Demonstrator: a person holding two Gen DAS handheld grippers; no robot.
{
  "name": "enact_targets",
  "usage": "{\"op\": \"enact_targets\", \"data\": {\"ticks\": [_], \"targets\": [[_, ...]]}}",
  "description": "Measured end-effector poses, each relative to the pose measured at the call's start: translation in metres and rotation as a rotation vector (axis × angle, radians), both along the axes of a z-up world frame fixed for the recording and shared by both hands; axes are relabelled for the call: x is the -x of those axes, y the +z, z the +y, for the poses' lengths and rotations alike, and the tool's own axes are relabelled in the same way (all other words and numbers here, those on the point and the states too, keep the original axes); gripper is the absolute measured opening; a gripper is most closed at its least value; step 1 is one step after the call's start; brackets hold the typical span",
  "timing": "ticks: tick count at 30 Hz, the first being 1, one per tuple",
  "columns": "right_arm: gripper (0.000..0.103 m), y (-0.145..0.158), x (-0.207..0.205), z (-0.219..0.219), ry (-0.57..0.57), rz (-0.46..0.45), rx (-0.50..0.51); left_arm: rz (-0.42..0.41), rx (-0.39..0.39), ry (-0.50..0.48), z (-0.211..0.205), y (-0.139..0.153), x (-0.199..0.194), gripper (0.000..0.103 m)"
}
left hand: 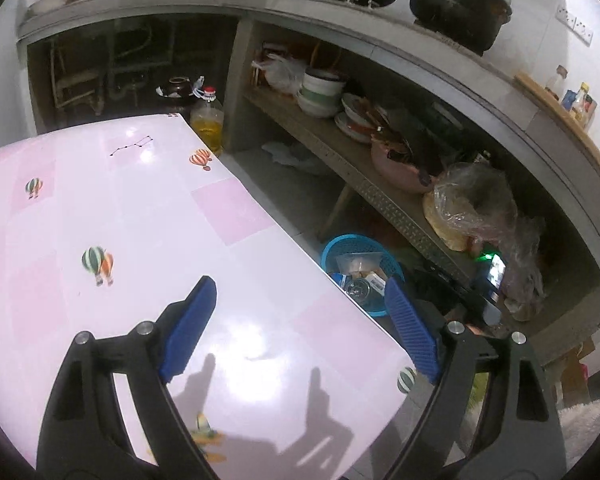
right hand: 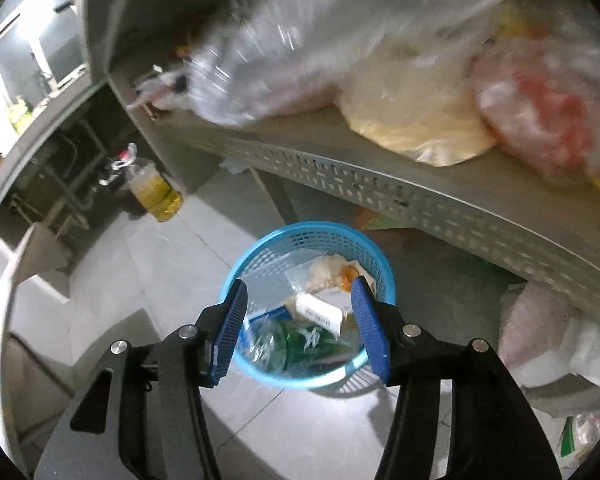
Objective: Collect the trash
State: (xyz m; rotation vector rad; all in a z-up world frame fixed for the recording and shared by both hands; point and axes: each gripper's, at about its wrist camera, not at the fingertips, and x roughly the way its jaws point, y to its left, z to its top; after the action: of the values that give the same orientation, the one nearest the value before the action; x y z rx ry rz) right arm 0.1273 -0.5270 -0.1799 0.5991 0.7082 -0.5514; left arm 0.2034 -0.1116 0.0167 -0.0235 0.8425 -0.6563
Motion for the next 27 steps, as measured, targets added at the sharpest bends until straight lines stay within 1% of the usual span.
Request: {"op": "enact_targets", "data": {"ticks": [2,3,4,6,7,8,9,10,12,13,15,16,17,18,19,21,25,27], "targets": [[0.053,0.017,0.019,0.017,0.030,-0.011,0.010,-0.039,0.019,0.015,0.006,0.003,0.015,0.084],[0.054,0.026,0.030,0.026,0.047,-0.011,0.018,-0.057,0.019,0.025,0.008,0.005,0.021,0.087],[0.057,0.034,0.038,0.034,0.064,-0.012,0.027,-0.081,0.017,0.037,0.011,0.007,0.030,0.090],[0.061,0.055,0.058,0.057,0.124,-0.007,0.056,-0.112,0.014,0.050,0.013,0.009,0.043,0.091],[0.065,0.063,0.066,0.066,0.146,-0.006,0.073,-0.130,0.014,0.063,0.015,0.010,0.053,0.091],[0.068,0.072,0.074,0.075,0.169,-0.008,0.087,-0.136,0.018,0.067,0.017,0.010,0.059,0.091],[0.075,0.083,0.082,0.088,0.200,-0.014,0.100,-0.139,0.026,0.077,0.019,0.010,0.066,0.092],[0.078,0.089,0.088,0.097,0.230,-0.015,0.104,-0.140,0.036,0.094,0.022,0.008,0.076,0.092],[0.079,0.100,0.095,0.120,0.297,0.004,0.113,-0.134,0.052,0.116,0.025,0.003,0.091,0.094],[0.081,0.105,0.099,0.132,0.328,0.014,0.117,-0.117,0.052,0.132,0.024,-0.001,0.099,0.094],[0.084,0.115,0.107,0.158,0.390,0.015,0.120,-0.105,0.053,0.147,0.025,-0.006,0.111,0.094],[0.088,0.119,0.111,0.168,0.409,0.009,0.123,-0.108,0.037,0.162,0.023,-0.009,0.119,0.094],[0.090,0.125,0.116,0.181,0.444,0.000,0.140,-0.114,0.020,0.170,0.023,-0.011,0.124,0.094],[0.092,0.131,0.118,0.190,0.469,-0.005,0.165,-0.126,0.005,0.178,0.021,-0.012,0.130,0.094],[0.095,0.137,0.124,0.204,0.494,-0.015,0.219,-0.139,-0.009,0.189,0.020,-0.013,0.135,0.094],[0.096,0.146,0.133,0.222,0.516,-0.010,0.305,-0.167,-0.033,0.219,0.020,-0.013,0.143,0.094],[0.096,0.159,0.148,0.242,0.518,-0.010,0.369,-0.250,-0.133,0.360,0.019,-0.011,0.163,0.094],[0.096,0.164,0.156,0.248,0.502,-0.007,0.410,-0.271,-0.151,0.388,0.020,-0.010,0.171,0.094]]}}
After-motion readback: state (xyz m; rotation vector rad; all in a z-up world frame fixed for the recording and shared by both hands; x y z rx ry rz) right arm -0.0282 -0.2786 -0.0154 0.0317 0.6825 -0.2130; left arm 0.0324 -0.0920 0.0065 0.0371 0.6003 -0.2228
